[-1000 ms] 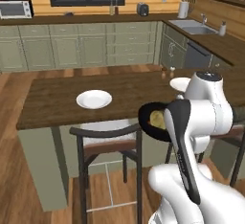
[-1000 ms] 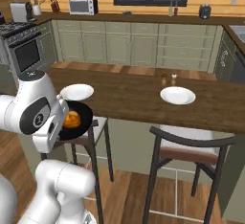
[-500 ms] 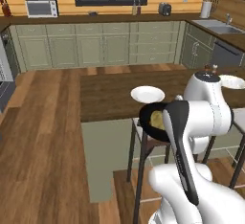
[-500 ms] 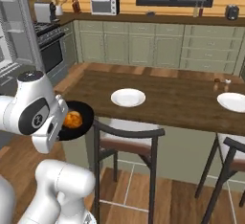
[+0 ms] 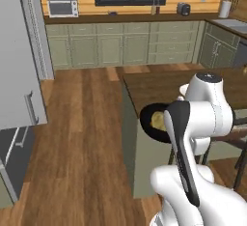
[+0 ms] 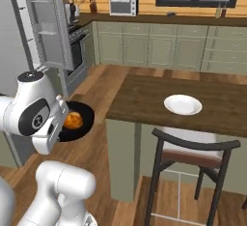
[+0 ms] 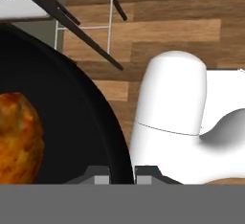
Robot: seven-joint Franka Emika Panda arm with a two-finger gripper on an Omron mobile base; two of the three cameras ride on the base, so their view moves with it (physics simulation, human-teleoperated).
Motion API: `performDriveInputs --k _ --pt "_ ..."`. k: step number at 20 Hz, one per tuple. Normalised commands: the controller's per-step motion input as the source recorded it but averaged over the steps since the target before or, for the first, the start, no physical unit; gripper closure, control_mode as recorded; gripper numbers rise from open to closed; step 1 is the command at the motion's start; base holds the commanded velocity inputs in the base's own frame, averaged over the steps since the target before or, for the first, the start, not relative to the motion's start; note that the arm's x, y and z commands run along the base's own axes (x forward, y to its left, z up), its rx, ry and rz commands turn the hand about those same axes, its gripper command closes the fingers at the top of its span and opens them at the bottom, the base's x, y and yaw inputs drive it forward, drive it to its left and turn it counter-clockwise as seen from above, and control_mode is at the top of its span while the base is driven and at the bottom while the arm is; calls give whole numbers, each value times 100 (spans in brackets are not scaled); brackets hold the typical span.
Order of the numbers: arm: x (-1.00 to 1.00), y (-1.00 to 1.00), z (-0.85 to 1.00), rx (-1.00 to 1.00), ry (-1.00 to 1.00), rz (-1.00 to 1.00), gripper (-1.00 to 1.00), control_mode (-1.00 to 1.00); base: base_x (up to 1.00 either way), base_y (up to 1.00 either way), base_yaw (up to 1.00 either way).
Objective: Pick the chicken drumstick and potato from their plates and place them in the bowl. Then put the bowl in the fridge.
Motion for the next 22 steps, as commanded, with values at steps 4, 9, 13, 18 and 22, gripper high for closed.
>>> performDriveInputs --k 4,9,13,18,22 --pt "0 0 0 0 0 0 100 100 43 95 -14" --pt "0 0 0 0 0 0 100 100 74 47 -16" --pt "0 0 0 0 0 0 100 100 66 34 -12" --pt "0 0 0 0 0 0 100 100 51 43 -5" --pt "0 0 0 0 0 0 100 100 26 40 11"
